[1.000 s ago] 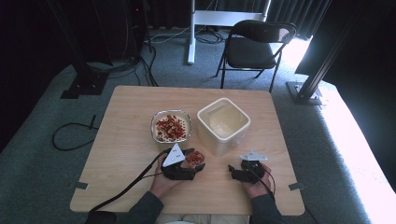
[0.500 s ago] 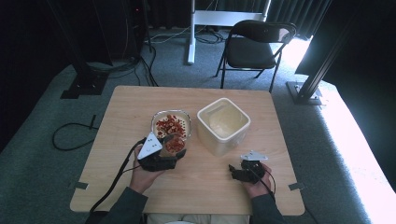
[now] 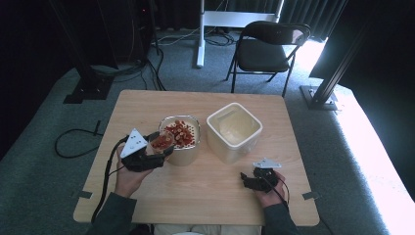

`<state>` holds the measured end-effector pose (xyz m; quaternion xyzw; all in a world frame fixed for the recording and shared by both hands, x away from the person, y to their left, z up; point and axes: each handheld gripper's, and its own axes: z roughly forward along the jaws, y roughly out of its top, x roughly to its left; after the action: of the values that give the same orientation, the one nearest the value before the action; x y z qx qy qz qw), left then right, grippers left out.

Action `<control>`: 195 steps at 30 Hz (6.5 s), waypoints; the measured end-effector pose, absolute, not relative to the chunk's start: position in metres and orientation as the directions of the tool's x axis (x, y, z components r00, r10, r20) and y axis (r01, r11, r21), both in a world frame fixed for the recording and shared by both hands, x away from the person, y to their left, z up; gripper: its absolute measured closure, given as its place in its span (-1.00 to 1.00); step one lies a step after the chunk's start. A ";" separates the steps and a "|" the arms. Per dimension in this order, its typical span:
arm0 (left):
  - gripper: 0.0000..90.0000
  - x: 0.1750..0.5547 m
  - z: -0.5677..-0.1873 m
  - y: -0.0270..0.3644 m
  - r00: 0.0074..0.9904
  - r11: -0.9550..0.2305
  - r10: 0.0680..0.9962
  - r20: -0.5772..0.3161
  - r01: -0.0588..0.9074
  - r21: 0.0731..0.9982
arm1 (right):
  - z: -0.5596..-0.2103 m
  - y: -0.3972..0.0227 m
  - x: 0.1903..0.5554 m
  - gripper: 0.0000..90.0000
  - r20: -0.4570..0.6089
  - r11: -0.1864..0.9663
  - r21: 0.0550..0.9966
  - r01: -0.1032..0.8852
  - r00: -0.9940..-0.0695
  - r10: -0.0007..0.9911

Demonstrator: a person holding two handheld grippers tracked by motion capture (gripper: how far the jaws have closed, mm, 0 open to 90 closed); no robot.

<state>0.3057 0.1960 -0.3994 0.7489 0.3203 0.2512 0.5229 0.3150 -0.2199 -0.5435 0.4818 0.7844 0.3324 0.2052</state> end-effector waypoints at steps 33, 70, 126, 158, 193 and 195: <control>-0.31 0.363 -0.384 0.229 0.536 -0.268 0.833 0.140 0.169 0.948 | -0.546 -0.226 0.319 -0.41 0.000 0.303 0.719 0.626 -0.436 0.900; -0.25 0.392 -0.387 0.235 0.492 -0.277 0.857 0.156 0.183 0.943 | -0.547 -0.227 0.318 -0.41 0.005 0.294 0.725 0.624 -0.431 0.902; -0.25 0.405 -0.332 0.189 0.566 -0.494 0.746 0.352 0.115 0.862 | -0.547 -0.229 0.320 -0.43 0.004 0.301 0.728 0.616 -0.443 0.897; -0.15 0.405 -0.362 0.161 0.602 -0.747 0.577 0.552 0.115 0.655 | -0.547 -0.229 0.321 -0.42 0.003 0.303 0.729 0.614 -0.445 0.896; -0.14 0.403 -0.369 0.143 0.536 -0.936 0.328 0.778 0.075 0.343 | -0.547 -0.229 0.321 -0.42 0.002 0.305 0.729 0.613 -0.447 0.895; -0.15 0.402 -0.369 0.142 0.530 -0.942 0.314 0.788 0.072 0.328 | -0.547 -0.229 0.321 -0.42 0.002 0.305 0.729 0.613 -0.447 0.895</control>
<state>0.4024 0.1416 -0.3688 0.8652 0.1115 0.4717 0.1286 0.3211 -0.2289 -0.5474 0.4829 0.7803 0.3384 0.2084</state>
